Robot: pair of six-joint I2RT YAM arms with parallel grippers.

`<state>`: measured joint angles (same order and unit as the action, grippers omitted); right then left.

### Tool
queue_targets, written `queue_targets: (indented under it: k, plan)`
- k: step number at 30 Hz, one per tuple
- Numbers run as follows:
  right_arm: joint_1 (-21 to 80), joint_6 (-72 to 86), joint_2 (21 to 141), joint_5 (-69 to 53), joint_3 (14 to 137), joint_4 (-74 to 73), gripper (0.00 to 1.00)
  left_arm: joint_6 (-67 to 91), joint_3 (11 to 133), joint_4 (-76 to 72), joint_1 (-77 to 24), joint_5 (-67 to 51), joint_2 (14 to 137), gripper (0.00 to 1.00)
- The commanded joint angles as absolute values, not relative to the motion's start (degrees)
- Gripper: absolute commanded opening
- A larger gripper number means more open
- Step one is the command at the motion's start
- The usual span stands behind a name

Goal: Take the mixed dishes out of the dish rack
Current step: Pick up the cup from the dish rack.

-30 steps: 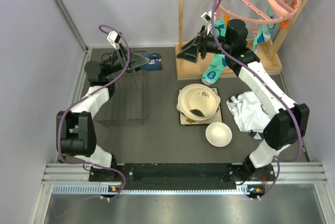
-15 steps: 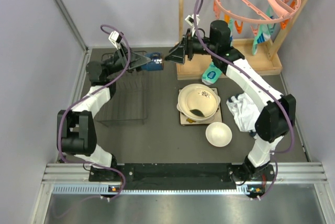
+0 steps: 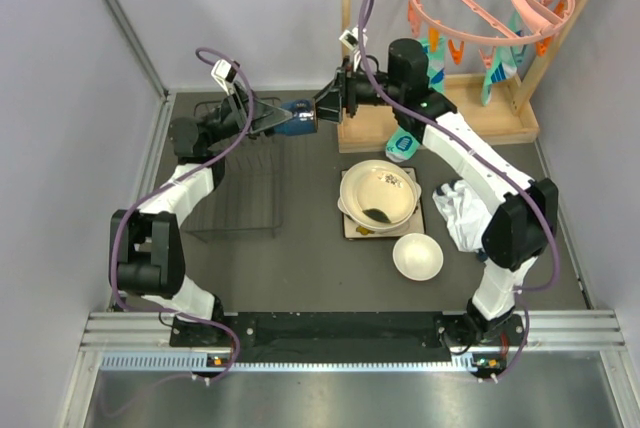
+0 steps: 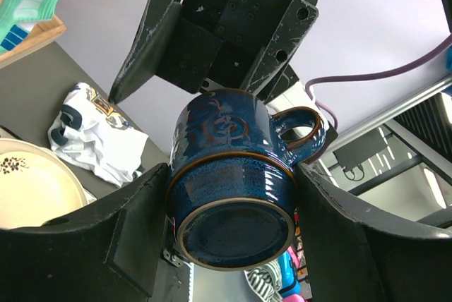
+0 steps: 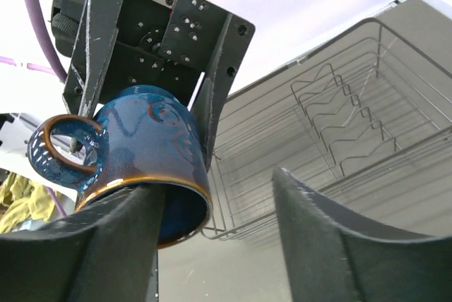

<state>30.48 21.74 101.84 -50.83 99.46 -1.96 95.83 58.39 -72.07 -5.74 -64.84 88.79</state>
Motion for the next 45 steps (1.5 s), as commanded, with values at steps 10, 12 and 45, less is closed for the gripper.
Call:
queue_targets:
  k: [10, 12, 45]
  plan:
    - [34.19, 22.32, 102.92, -52.12, 103.01, 0.09, 0.41, 93.87, 60.56, -76.11, -6.85, -63.72, 89.65, 0.00]
    - [34.54, 22.41, 102.66, -52.38, 103.01, 0.18, 0.38, 93.87, 60.73, -76.20, -6.86, -63.81, 90.08, 0.00]
    - [34.01, 18.37, 97.03, -51.85, 99.76, -4.57, 0.00, 83.94, 57.57, -65.83, -3.78, -65.21, 86.40, 0.89]
